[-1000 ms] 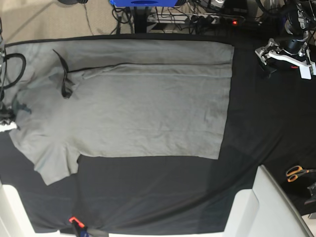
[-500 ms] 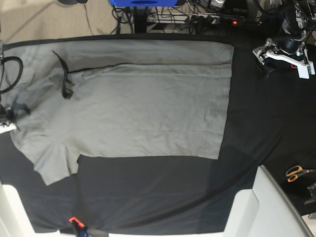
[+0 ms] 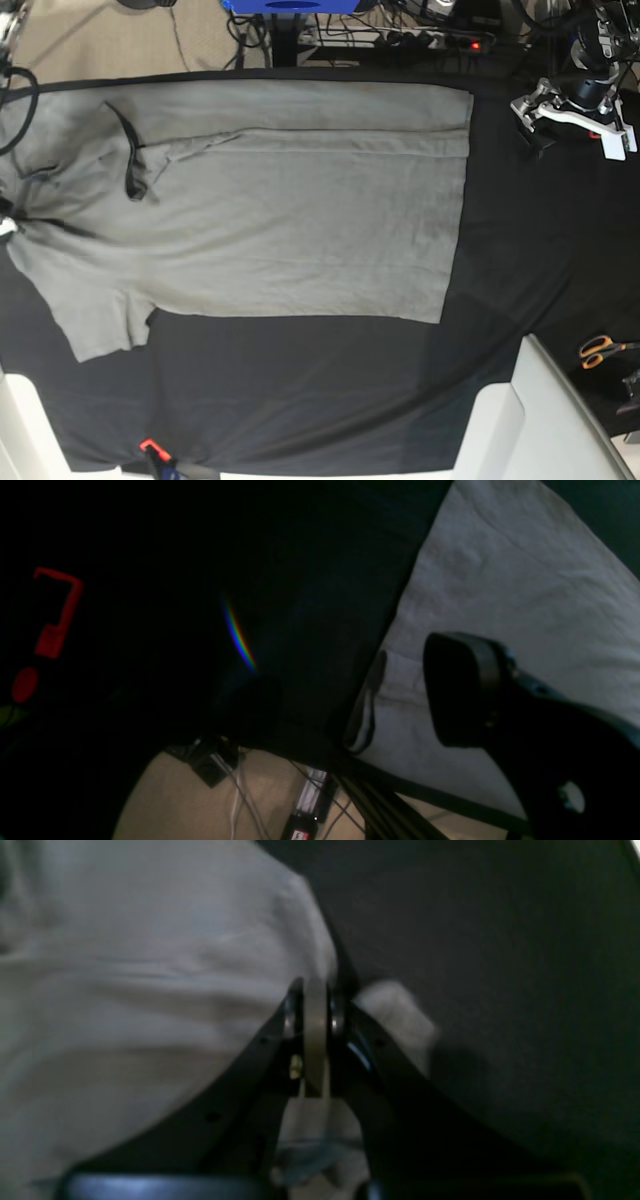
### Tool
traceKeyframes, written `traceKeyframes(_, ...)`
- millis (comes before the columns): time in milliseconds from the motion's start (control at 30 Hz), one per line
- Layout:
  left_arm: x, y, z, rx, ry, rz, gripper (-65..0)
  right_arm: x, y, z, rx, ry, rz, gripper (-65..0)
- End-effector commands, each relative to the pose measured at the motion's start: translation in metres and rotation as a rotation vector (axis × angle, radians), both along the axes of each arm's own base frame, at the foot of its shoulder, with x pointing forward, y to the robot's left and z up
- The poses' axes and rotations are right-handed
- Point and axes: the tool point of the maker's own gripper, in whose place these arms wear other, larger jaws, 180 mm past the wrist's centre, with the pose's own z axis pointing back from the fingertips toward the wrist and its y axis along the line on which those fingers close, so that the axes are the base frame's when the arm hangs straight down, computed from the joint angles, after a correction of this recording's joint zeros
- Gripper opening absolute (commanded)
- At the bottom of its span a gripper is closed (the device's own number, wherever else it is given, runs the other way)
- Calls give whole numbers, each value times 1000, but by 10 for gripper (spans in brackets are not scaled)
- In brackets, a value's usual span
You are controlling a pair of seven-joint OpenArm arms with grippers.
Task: Fold the T-shirt properly
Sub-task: 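Grasp the shirt hem with the right gripper and drag it toward the body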
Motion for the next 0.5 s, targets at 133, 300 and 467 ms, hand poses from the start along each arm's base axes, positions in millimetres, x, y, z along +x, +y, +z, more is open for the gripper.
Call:
traceKeyframes(133, 6, 4, 10, 18, -36, -9, -10, -15, 2, 31, -6, 17, -3, -650)
traceKeyframes(300, 7, 4, 10, 18, -38, -9, -10, -32, 13, 35, 15, 36, -18, -642)
traceKeyframes(467, 7, 4, 10, 18, -36, -8, -10, -36, 22, 31, 41, 94, 0, -492)
